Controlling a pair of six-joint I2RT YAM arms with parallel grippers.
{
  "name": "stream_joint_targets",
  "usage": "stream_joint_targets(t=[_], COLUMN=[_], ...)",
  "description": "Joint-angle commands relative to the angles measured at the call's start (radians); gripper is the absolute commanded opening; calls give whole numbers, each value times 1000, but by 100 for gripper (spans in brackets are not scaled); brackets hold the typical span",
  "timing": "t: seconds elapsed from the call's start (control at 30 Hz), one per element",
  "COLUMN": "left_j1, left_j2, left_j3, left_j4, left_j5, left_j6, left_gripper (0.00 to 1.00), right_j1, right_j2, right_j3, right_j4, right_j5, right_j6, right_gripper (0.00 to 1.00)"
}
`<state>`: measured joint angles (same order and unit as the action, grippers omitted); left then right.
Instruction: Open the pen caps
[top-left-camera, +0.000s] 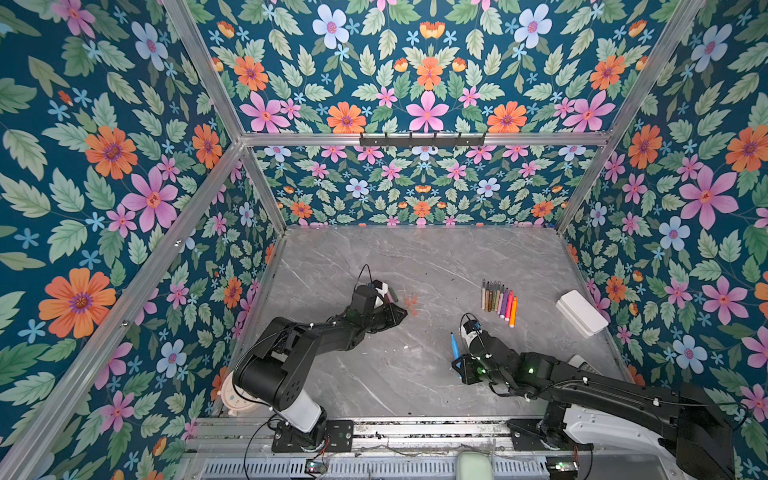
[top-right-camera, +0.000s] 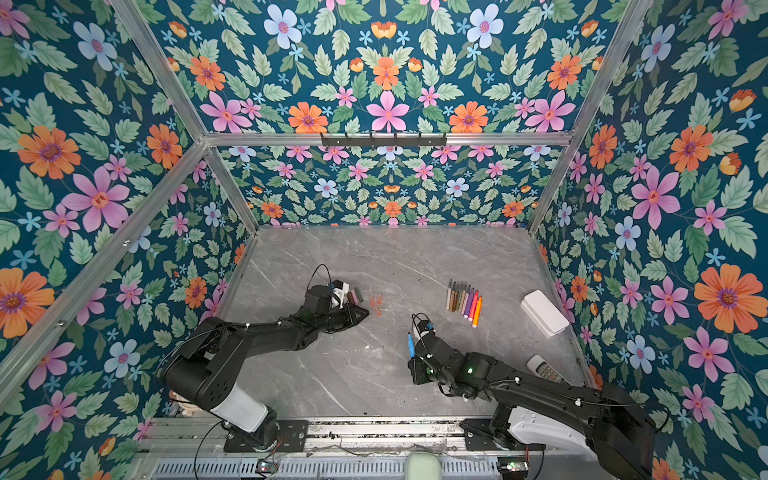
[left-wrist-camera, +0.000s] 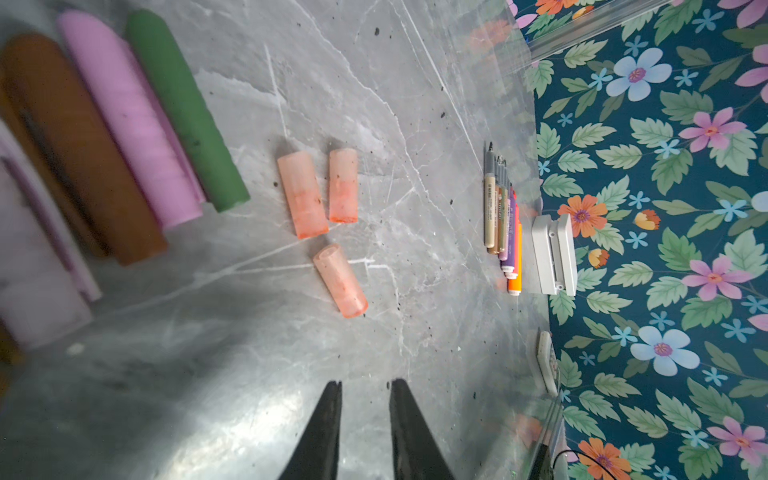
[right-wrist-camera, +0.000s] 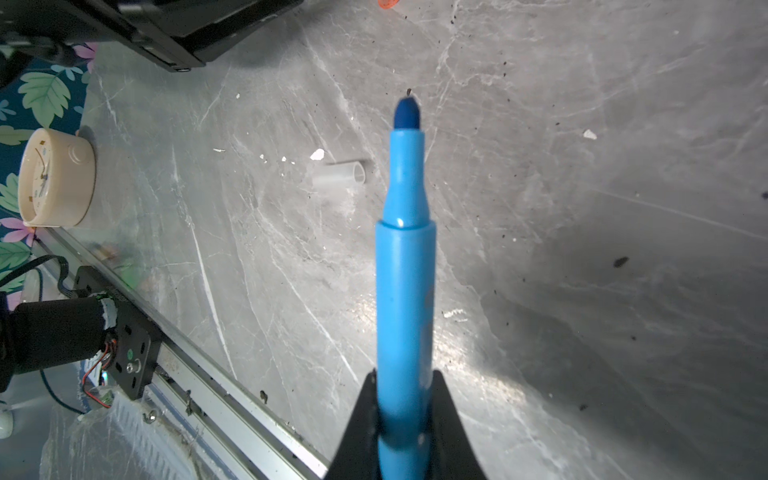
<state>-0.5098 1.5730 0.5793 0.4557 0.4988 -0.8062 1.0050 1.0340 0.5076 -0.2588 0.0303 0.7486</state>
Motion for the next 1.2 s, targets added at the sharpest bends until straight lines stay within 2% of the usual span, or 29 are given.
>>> stream_joint_targets(t=[0.0,0.17,0.33,0.57,0.77,0.97,1.07,1.17], left_j1=[-35,-64,-58,-37,-17,-12,-82,-279], left_j2=[-53,-182,-351,-526,-557,-590,-639,-657], left_j3=[-25,-78,-106,-101,-82,-111,-151,-118], left_j4=[22,-83,-232,-356,-420,-394,-304,-374], left_j5=[2,-53,-154,-240,-243,-200,-99,-151], left_j6=[-9,34,90,125,160,141,148,229], left_gripper=[25,25,25,25,25,24,28,39], right_j1=[1,36,103,103,104,104,102,54], right_j2=[27,152,307,369,428,451,413,328], right_j3=[-6,-1,43,89,126,128,123,120], right_j4=[26,178,245,215,214,225,183,77], right_j5=[-28,-179,-217,-148,-163,-173,-125,-66], right_j6=[-1,-46,-48,-35,-40,-30,-17,-12], right_gripper=[0,0,0,0,0,0,0,0])
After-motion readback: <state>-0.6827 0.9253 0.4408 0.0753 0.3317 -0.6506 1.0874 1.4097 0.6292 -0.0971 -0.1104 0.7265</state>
